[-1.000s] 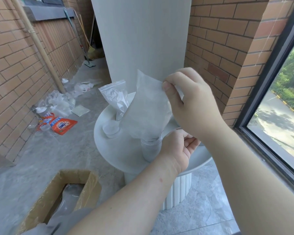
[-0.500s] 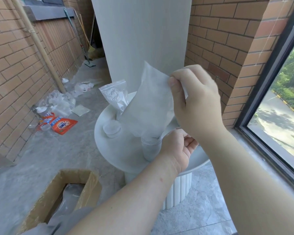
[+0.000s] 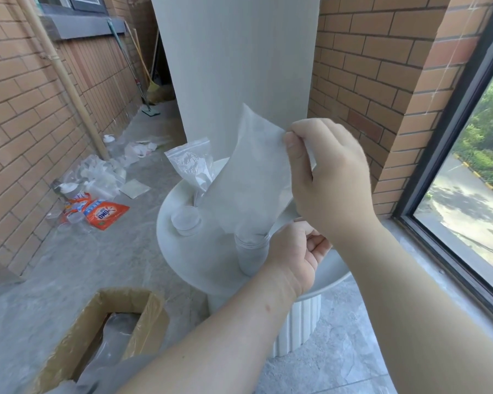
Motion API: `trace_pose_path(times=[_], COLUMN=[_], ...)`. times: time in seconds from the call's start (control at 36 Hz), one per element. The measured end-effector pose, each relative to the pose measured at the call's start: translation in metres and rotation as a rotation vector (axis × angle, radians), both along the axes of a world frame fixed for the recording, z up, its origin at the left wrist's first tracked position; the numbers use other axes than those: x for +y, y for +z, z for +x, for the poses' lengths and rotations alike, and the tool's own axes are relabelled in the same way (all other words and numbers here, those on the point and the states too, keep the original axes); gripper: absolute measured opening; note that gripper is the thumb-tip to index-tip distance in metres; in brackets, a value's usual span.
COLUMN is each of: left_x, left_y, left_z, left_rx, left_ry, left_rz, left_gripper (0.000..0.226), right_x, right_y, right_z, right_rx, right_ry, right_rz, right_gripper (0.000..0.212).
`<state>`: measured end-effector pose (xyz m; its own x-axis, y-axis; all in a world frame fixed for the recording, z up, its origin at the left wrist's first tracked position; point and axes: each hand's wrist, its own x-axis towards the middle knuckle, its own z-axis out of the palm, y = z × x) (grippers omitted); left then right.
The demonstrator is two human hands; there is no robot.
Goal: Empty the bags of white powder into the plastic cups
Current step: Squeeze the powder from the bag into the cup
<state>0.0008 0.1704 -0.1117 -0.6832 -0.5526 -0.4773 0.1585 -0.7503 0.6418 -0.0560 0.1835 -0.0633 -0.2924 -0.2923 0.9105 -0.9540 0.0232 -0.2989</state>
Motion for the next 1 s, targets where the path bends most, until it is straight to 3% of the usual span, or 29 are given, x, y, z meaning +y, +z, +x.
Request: trace_pose_path(times=[0.33, 0.56, 0.67, 1.0], left_x=[-0.002, -0.0006, -0.0006, 0.0006], left_y=[-0.0015, 0.0001, -0.0012, 0.0001], left_z=[-0.002, -0.0009, -0.0007, -0.0004], left_rx=[0.021, 0.016, 0.002, -0.01], left_ry=[-0.029, -0.02, -0.03, -0.003], left_rz=[0.025, -0.009, -0.014, 0.002], left_gripper=[0.035, 0.052, 0.04, 0.044], right_x=[-0.0003, -0.0008, 0.0002, -0.0011], right_y=[0.0011, -0.0006, 0.0006, -0.0009], right_z=[-0.0027, -0.0002, -0.0025, 0.0013], right_rx=[-0.073, -0.066, -0.076, -0.086], right_ry=[0.052, -0.018, -0.01, -0.014], right_rz=[0.067, 0.04, 0.054, 0.051], right_gripper=[0.019, 0.02, 0.021, 0.02])
